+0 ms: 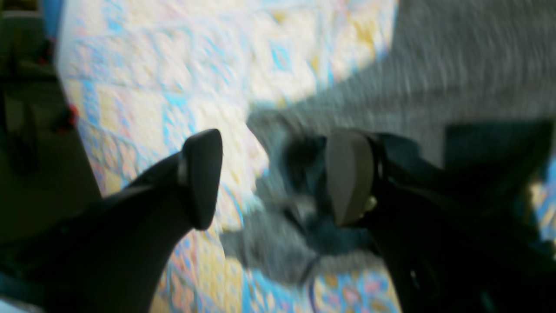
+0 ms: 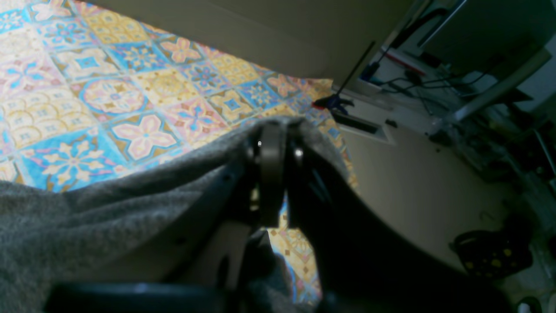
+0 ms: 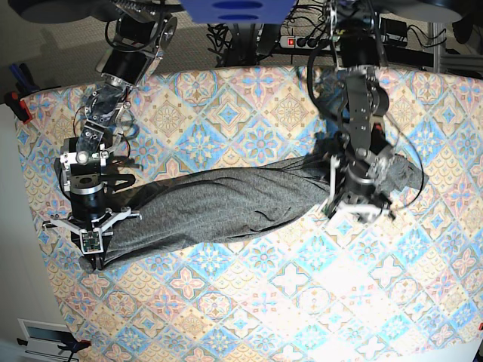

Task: Layout the t-shirt on the table in an organized manner, then fold the t-shirt properly
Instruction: 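Pull the grasped end with the left gripper away from the right gripper, then lift the shirt with both grippers and shake it out, then lower the shirt and drag the left gripper across the fabric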

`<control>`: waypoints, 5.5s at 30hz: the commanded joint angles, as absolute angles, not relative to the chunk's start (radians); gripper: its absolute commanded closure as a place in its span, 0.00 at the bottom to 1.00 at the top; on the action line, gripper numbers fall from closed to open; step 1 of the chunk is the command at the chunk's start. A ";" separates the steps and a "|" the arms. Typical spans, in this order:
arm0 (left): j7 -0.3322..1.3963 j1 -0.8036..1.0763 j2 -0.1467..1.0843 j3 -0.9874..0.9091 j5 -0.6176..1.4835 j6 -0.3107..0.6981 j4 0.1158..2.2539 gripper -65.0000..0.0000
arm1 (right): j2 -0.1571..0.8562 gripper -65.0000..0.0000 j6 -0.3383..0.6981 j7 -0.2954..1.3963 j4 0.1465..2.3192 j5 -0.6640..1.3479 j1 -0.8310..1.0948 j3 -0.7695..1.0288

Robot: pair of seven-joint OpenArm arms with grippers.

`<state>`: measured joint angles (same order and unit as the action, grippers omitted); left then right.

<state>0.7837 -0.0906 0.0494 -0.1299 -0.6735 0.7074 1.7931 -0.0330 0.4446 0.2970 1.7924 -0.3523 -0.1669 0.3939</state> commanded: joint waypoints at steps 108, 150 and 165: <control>0.792 -1.035 0.199 -0.395 -0.053 0.697 0.812 0.94 | 0.041 1.00 0.384 0.456 1.472 -0.340 -0.619 0.389; 0.214 -0.742 0.134 -0.071 -0.117 0.524 0.337 0.38 | 0.082 1.00 0.383 0.360 1.273 -0.341 -0.705 0.384; 0.277 -0.435 0.091 0.019 -0.338 0.526 0.338 0.94 | 0.081 1.00 0.383 0.361 1.349 -0.341 -0.536 0.386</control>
<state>-0.1268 -0.5198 0.1005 0.0002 -0.1898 0.4892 0.3870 0.0708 0.3882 0.3916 1.3300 -0.3519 -0.5030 0.3882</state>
